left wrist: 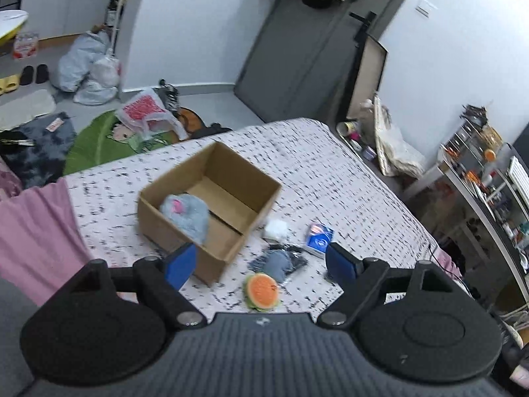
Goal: Organize soft objects
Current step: 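Open the left gripper and withdraw from the box, then grasp the hamburger plush with the left gripper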
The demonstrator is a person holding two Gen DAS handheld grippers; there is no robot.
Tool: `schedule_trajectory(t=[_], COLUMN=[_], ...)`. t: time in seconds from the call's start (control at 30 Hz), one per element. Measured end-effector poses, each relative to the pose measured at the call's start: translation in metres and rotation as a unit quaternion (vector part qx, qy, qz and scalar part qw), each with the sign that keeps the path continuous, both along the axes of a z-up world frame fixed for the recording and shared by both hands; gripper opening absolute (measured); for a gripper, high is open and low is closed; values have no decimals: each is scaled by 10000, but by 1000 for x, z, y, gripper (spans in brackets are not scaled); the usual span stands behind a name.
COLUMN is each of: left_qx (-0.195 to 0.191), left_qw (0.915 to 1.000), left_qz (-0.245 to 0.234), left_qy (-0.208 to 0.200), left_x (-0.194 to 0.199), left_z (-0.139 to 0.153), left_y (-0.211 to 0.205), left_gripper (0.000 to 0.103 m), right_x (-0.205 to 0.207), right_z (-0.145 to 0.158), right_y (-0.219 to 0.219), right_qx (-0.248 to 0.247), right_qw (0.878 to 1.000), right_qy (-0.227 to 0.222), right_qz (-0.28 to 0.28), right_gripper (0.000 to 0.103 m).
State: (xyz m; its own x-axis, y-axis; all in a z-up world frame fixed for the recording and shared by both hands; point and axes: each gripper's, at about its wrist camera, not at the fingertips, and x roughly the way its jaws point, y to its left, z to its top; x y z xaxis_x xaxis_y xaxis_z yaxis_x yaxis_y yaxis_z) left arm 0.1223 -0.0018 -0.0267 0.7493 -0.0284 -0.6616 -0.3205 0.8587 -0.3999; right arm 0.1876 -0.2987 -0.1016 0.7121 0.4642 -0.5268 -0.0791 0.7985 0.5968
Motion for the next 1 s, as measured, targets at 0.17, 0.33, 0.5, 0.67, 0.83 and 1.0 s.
schedule_trajectory(t=[0.17,0.33,0.5,0.67,0.83,1.0], left_qx=[24,13,31,88,99,252], left_qw=[9999,9993,9981,9967,9946,9924], left_qz=[-114,-133,-238,-338,-346,-200], left_qy=[107,359,572,737,969,1190], left_x=[16,32,49,67,85,98], left_z=[-18,-40,-66,-86,-113,-142], left_y=[-17,-24,-38,-49,-59,-69], left_gripper=[84,83,83,83,83,82], right_x=[14,26,38,50,66,82], right_z=[-25,-39,-52,-64,-79,-91], right_y=[-2,3,-2,-12,-18,-17], right_qx=[59,214,313,481,528,472], right_qw=[9995,9989,9977,9956,9927,9912], right_qy=[300,416,602,723,874,959], right_qz=[-126,68,-93,-348,-648,-777], right_gripper=[102,96,90,87,82,82])
